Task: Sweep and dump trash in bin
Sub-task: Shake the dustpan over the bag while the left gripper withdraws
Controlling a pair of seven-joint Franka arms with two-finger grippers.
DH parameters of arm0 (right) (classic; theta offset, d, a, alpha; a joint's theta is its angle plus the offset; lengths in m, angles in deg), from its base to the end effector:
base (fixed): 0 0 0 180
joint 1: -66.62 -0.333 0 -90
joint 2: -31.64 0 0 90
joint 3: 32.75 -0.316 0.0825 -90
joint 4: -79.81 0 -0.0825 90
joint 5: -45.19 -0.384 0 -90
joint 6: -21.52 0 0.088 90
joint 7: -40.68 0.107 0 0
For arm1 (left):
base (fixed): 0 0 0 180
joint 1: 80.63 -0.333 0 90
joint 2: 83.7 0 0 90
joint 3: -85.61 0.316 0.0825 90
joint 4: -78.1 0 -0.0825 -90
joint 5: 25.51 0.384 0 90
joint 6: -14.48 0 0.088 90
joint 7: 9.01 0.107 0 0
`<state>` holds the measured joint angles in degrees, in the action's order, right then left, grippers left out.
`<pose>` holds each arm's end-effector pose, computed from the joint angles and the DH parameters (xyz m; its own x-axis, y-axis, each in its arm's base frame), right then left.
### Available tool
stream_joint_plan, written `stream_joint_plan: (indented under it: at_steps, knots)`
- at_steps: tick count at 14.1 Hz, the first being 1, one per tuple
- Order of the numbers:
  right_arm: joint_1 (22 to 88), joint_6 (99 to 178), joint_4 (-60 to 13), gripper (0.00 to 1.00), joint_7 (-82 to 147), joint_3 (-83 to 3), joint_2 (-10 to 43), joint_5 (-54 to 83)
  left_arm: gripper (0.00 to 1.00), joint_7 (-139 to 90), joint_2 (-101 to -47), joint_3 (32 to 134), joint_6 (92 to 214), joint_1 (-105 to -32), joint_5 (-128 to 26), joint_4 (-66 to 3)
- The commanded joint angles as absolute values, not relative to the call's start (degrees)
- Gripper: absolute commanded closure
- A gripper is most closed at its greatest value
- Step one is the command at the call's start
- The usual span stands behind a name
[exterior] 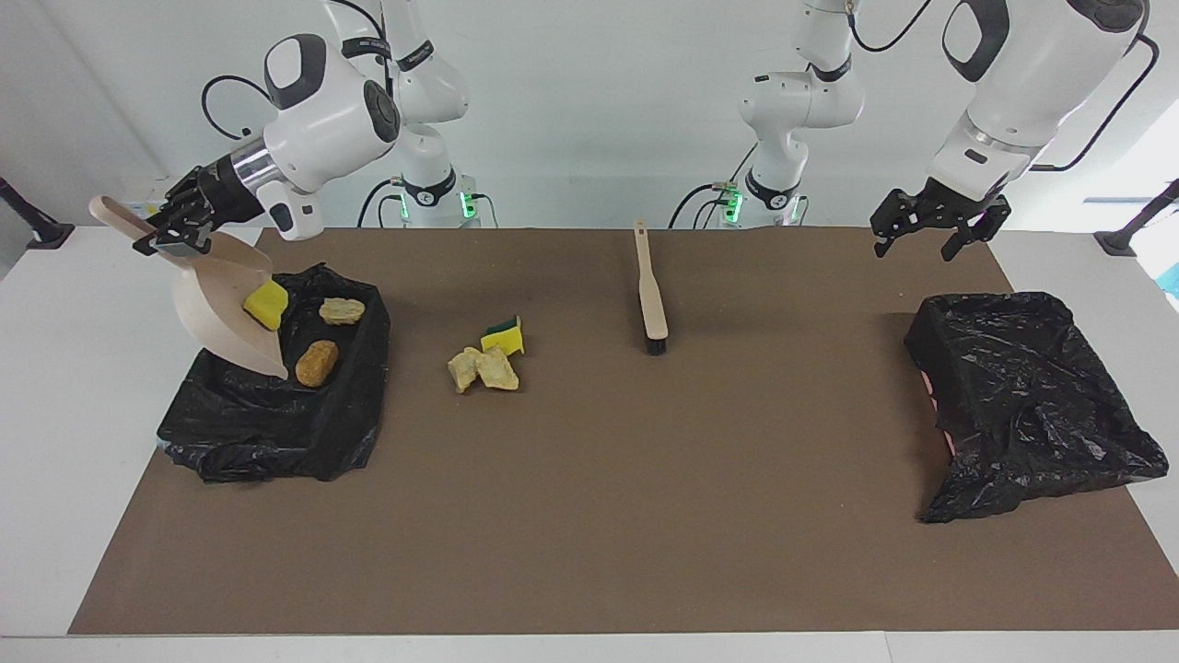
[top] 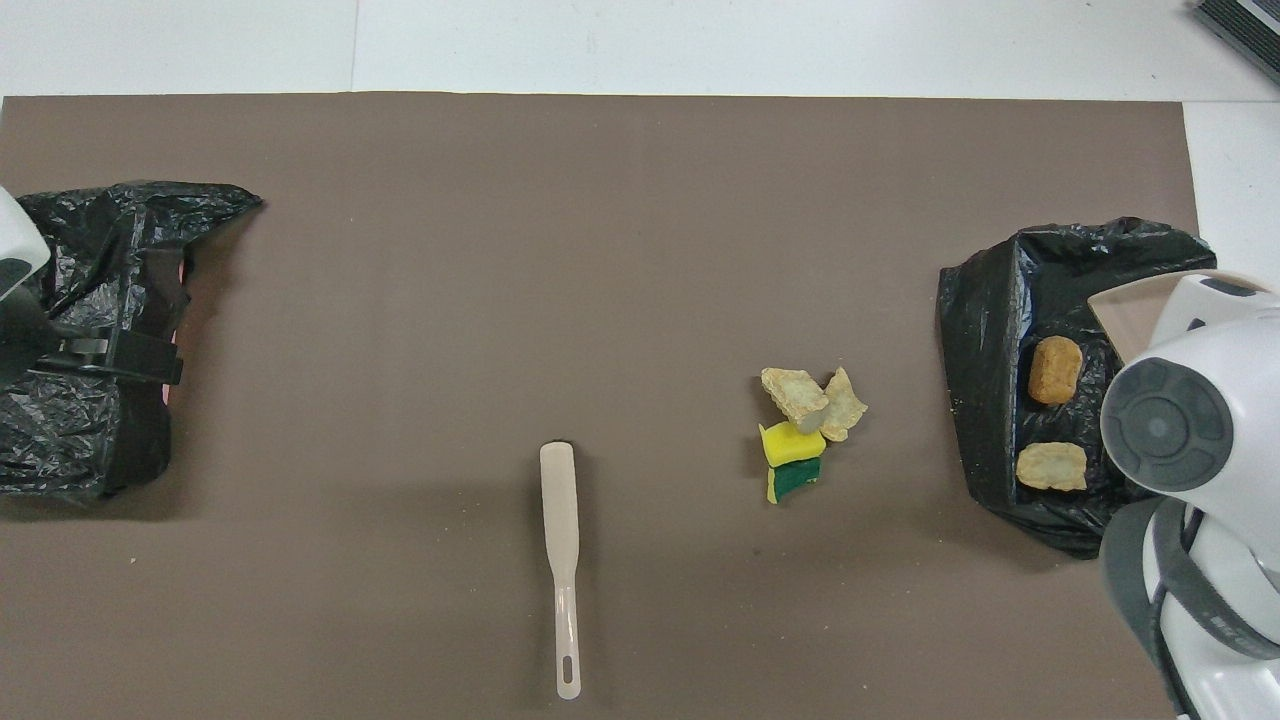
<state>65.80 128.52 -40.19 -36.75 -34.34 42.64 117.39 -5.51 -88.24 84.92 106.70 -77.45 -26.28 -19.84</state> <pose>0.5147 -0.0504 0.5525 -0.1141 0.3496 -0.9299 0.9690 0.2455 -0.0266 0.5299 -0.0375 0.6053 0.9916 -0.1277 -0.0198 -0.1274 -0.9918 0.0137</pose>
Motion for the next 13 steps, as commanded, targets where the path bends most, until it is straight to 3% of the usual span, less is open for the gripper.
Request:
stream_joint_plan:
  at_steps: [1,7,13]
  knots:
    - [66.54,126.92,-41.3,1.0,-33.45,-34.42,43.95,116.4,0.0,-5.85,-89.42,85.43,106.85,-77.11,-25.95,-20.95]
    - [65.48,122.43,-39.81,1.0,-31.57,-35.29,43.59,114.89,0.0,-5.85,-89.42,85.43,106.5,-77.02,-25.95,-20.95]
    - [60.22,112.42,-24.01,1.0,-29.74,-35.56,38.59,102.6,0.0,-5.85,-89.42,85.43,106.5,-77.02,-25.86,-20.95]
